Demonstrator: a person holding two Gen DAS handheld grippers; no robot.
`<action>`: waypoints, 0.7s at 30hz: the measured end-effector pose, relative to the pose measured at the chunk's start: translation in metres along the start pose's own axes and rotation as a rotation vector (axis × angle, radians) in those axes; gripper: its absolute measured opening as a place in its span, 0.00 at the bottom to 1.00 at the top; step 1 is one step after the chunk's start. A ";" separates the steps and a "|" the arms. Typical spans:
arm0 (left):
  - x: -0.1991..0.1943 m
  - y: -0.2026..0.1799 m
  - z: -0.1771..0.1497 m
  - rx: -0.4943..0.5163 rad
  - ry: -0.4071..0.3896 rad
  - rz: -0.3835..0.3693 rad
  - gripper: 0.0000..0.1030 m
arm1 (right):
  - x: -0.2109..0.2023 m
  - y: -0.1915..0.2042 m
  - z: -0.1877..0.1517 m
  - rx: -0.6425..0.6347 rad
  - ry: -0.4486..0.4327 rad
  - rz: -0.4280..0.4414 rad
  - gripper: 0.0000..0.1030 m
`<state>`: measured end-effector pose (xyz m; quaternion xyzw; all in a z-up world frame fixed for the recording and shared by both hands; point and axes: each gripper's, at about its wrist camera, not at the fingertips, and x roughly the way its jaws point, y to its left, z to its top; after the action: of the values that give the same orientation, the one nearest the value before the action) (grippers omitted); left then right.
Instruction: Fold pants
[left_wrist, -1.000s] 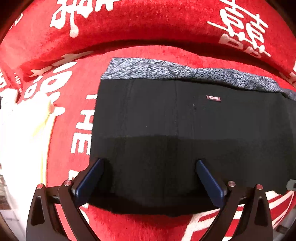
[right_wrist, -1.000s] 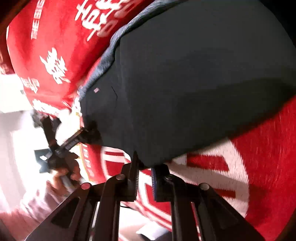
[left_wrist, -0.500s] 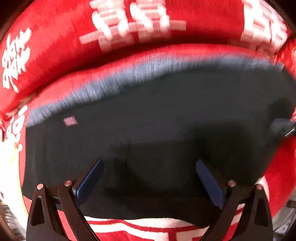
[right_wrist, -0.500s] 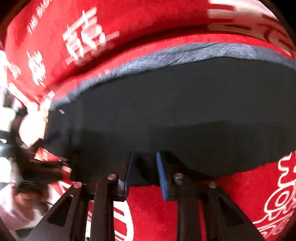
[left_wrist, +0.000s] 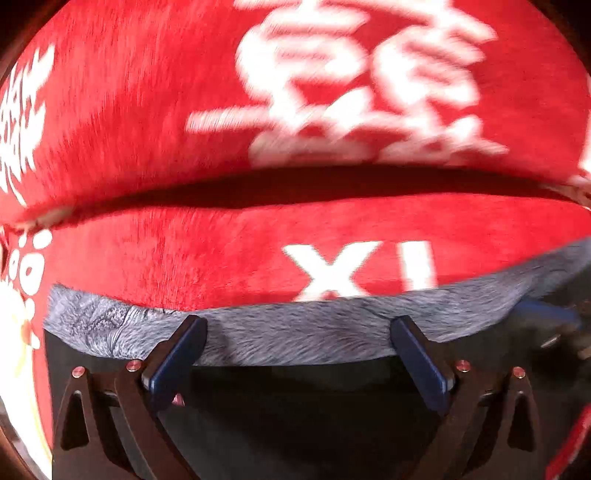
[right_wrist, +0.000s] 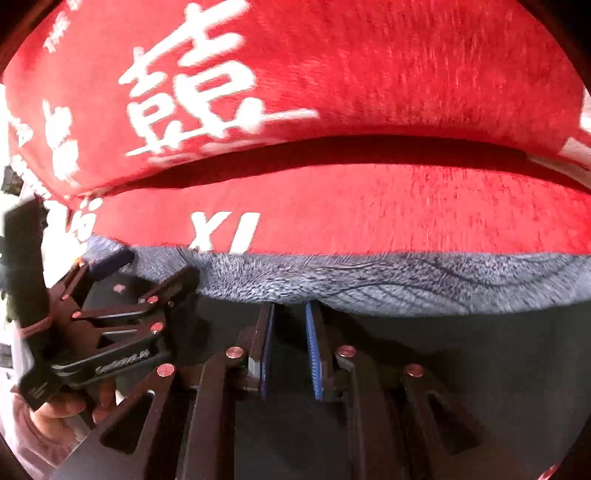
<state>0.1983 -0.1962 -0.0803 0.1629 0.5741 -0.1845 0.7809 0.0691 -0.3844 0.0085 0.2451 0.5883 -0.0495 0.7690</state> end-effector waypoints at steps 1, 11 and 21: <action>0.005 0.013 0.001 -0.033 -0.003 0.010 1.00 | -0.004 -0.008 -0.001 0.015 -0.025 -0.011 0.07; -0.056 0.088 -0.042 -0.013 -0.015 0.124 0.99 | -0.060 -0.036 -0.020 0.104 -0.010 -0.012 0.11; -0.043 0.114 -0.090 -0.073 0.059 0.178 1.00 | -0.037 0.027 -0.135 -0.011 0.090 0.108 0.12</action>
<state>0.1651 -0.0496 -0.0602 0.1904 0.5865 -0.0884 0.7823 -0.0514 -0.3098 0.0257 0.2741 0.6086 0.0062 0.7446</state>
